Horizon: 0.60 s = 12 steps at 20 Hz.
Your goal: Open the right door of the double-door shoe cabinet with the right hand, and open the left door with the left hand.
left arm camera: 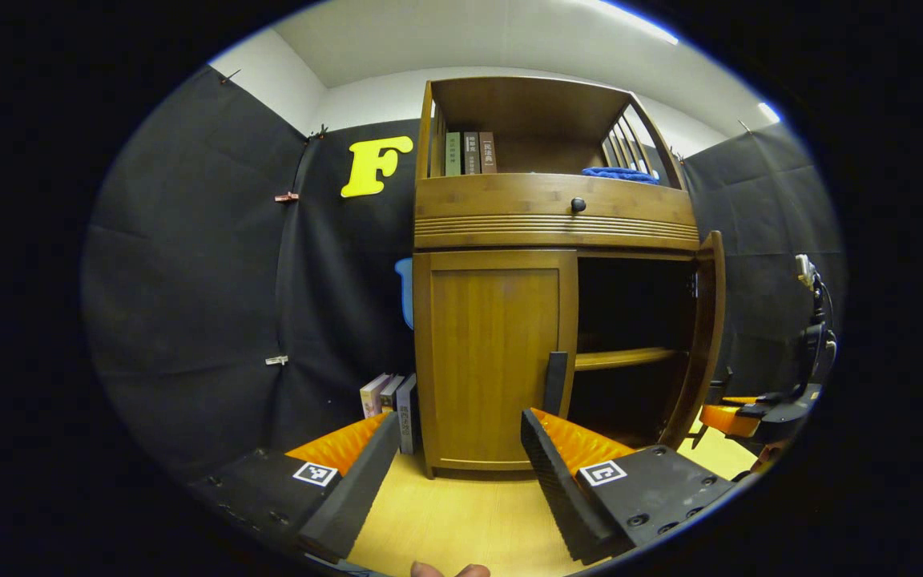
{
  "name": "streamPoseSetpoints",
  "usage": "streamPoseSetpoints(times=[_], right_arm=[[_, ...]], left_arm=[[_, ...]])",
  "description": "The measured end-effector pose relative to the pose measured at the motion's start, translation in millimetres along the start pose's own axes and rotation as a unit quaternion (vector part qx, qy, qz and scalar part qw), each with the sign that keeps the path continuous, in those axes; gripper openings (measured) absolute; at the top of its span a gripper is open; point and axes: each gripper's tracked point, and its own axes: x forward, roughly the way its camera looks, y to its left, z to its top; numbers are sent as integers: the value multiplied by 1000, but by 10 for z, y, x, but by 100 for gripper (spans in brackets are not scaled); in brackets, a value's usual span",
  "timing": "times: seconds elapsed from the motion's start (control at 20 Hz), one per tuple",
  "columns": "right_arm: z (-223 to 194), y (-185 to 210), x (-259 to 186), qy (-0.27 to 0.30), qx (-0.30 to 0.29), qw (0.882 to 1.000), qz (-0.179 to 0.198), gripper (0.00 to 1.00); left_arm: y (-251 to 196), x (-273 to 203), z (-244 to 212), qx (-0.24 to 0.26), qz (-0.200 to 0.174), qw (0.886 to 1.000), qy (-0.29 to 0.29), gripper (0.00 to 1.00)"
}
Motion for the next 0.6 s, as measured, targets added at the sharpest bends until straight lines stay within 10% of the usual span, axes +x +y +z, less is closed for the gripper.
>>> streamPoseSetpoints(times=[0.6], right_arm=[[84,-580,-304,2,-12,1000,-9,20]], left_arm=[[-594,-87,23,2,-13,1000,5,94]])
